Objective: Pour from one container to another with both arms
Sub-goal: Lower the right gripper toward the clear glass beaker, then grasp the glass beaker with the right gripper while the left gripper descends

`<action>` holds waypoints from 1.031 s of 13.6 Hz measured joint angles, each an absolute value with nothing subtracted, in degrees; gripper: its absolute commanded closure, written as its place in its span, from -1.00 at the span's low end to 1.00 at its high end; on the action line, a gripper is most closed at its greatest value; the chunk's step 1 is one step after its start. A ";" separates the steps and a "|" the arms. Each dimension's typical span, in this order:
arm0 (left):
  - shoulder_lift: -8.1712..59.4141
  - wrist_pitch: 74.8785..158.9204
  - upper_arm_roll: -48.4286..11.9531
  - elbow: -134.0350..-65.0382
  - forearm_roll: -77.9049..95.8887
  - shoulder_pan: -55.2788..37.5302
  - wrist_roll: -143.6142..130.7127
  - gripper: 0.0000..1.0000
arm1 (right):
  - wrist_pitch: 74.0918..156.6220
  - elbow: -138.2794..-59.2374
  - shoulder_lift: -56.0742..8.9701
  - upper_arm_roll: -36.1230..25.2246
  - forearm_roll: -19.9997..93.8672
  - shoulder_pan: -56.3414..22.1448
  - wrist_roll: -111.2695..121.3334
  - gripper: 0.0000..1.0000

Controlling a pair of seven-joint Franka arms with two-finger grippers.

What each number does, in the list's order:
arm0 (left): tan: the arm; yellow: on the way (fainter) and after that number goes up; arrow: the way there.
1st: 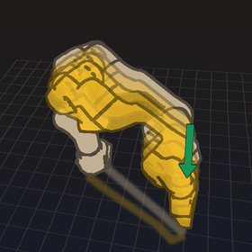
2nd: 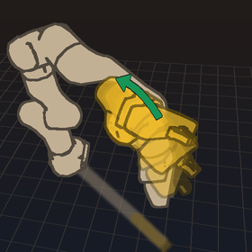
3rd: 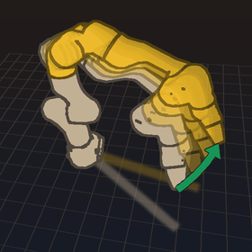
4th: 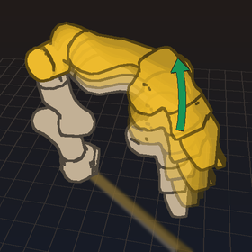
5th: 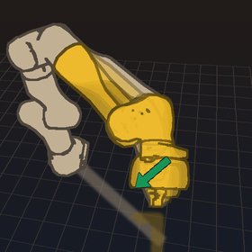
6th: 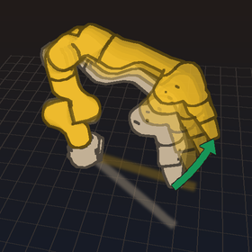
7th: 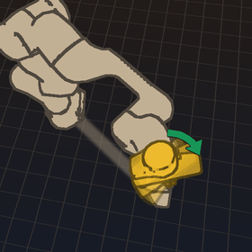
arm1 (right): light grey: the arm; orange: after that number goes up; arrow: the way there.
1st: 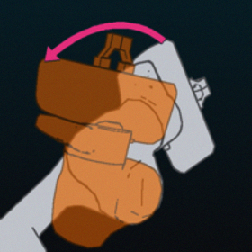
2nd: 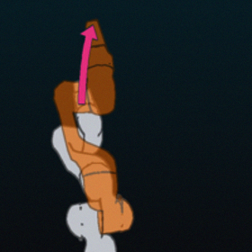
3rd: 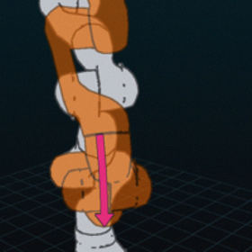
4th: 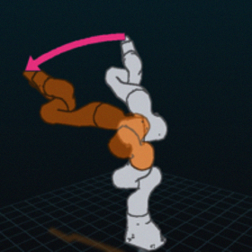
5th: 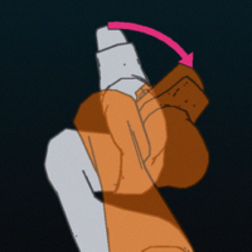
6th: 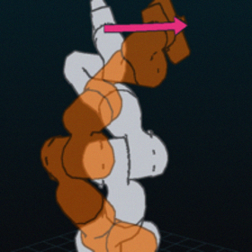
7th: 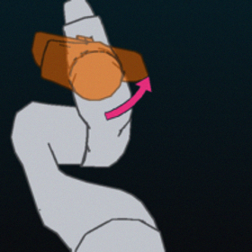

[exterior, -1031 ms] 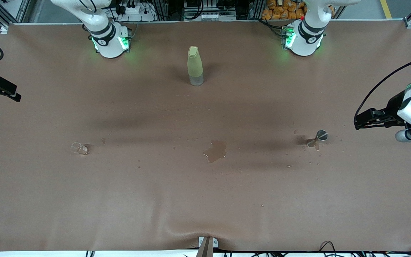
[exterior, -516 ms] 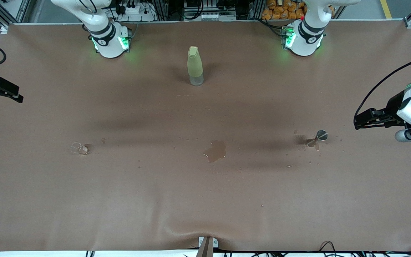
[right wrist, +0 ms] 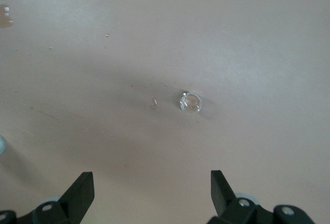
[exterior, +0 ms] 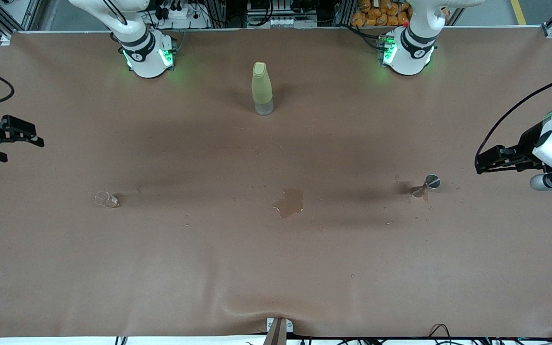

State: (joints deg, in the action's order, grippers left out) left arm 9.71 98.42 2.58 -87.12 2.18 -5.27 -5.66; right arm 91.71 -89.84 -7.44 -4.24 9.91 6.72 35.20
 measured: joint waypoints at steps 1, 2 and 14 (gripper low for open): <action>9.71 98.42 2.55 -87.12 2.18 -5.27 -5.66 -1.00 | 91.72 -89.85 -8.43 -4.32 12.04 8.39 40.87 -1.00; 9.71 98.42 2.53 -87.12 2.18 -5.28 -5.64 -1.00 | 91.86 -89.90 -9.57 -4.38 14.57 9.90 46.94 -1.00; 9.94 98.40 2.81 -87.22 10.76 -1.43 22.86 -1.00 | 93.37 -90.85 -34.83 -4.59 48.29 24.35 113.79 -1.00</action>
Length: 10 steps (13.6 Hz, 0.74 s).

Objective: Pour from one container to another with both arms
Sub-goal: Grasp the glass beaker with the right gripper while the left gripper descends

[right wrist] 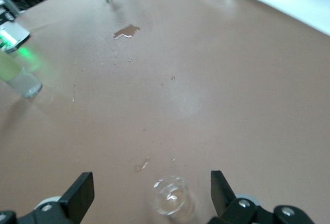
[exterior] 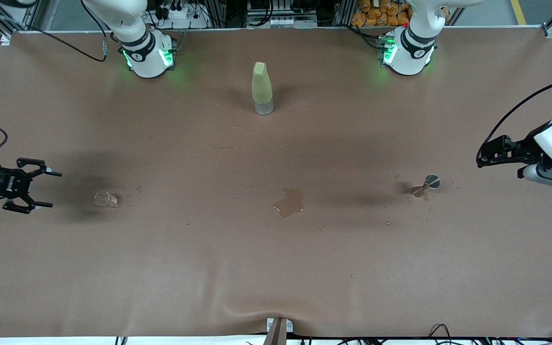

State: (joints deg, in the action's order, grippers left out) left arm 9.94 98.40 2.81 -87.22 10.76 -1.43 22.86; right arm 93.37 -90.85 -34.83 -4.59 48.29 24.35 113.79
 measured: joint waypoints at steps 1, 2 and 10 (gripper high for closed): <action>10.29 98.39 2.88 -87.27 14.10 0.24 28.49 -1.00 | 93.37 -90.82 -37.37 -4.60 50.54 25.11 117.28 -1.00; 10.84 98.38 2.95 -87.32 17.36 1.87 35.08 -1.00 | 92.87 -90.74 -39.62 -4.59 52.22 25.98 119.78 -1.00; 20.12 95.69 3.13 -87.73 35.13 12.00 80.34 -1.00 | 87.95 -89.66 -50.20 -4.54 63.60 28.59 138.39 -1.00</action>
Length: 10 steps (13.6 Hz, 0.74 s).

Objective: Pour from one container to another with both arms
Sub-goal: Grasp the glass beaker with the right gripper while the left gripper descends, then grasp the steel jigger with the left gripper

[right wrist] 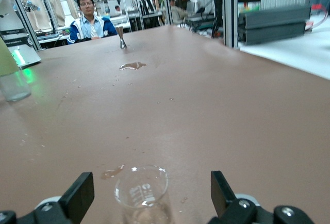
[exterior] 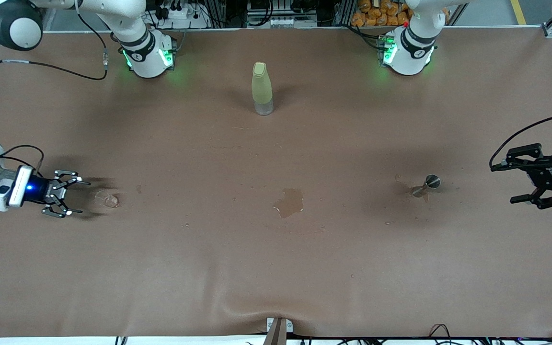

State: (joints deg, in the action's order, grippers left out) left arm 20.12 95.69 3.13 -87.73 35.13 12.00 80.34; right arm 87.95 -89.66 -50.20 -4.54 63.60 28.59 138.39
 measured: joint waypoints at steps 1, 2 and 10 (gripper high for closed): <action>21.32 94.78 3.13 -87.82 36.60 12.71 85.66 -1.00 | 86.79 -88.46 -52.04 -4.53 64.21 28.65 139.70 -1.00; 22.65 93.59 3.13 -87.97 38.23 13.50 89.47 -1.00 | 85.90 -86.96 -54.04 -4.47 64.44 28.66 140.44 -1.00; 36.48 87.37 2.73 -88.48 45.62 18.43 118.55 -1.00 | 84.66 -83.10 -60.96 -3.46 66.43 28.70 142.42 -1.00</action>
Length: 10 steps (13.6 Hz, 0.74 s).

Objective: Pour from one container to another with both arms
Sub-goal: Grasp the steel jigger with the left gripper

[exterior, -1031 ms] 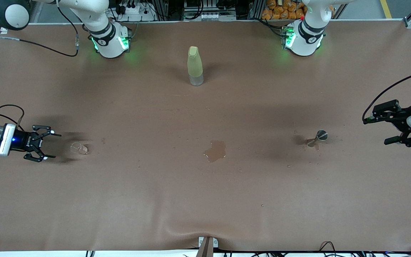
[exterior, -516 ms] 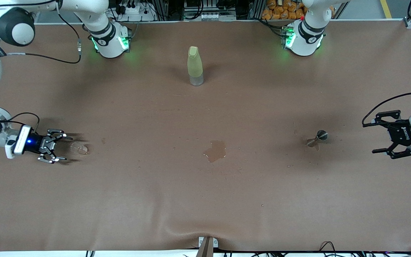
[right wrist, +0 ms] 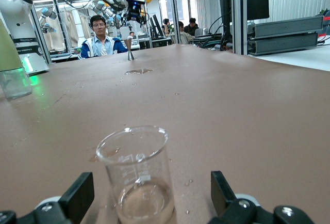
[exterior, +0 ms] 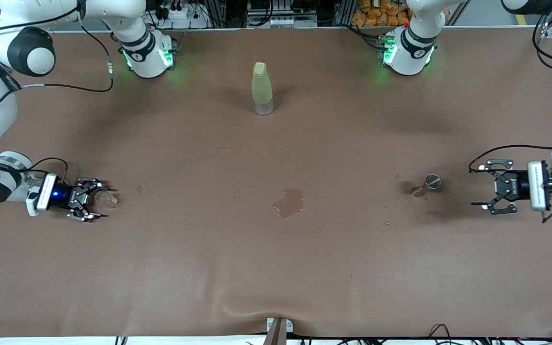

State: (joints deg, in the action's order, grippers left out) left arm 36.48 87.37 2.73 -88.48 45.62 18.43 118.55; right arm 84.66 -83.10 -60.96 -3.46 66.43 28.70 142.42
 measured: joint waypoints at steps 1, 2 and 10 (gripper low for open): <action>37.72 86.73 2.64 -88.50 45.95 18.40 121.30 -1.00 | 84.48 -82.97 -60.96 -3.42 66.47 28.70 142.42 -1.00; 39.06 86.26 2.61 -88.52 46.68 18.38 124.44 -1.00 | 83.99 -82.93 -60.96 -3.43 66.49 28.71 142.42 -0.96; 48.30 85.08 2.54 -88.57 51.87 18.80 140.56 -1.00 | 82.90 -82.91 -61.07 -3.48 66.53 28.75 142.42 0.09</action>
State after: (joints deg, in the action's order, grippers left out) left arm 48.30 85.08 2.54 -88.57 51.87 18.80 140.56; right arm 82.90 -82.91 -61.07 -3.48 66.53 28.75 142.42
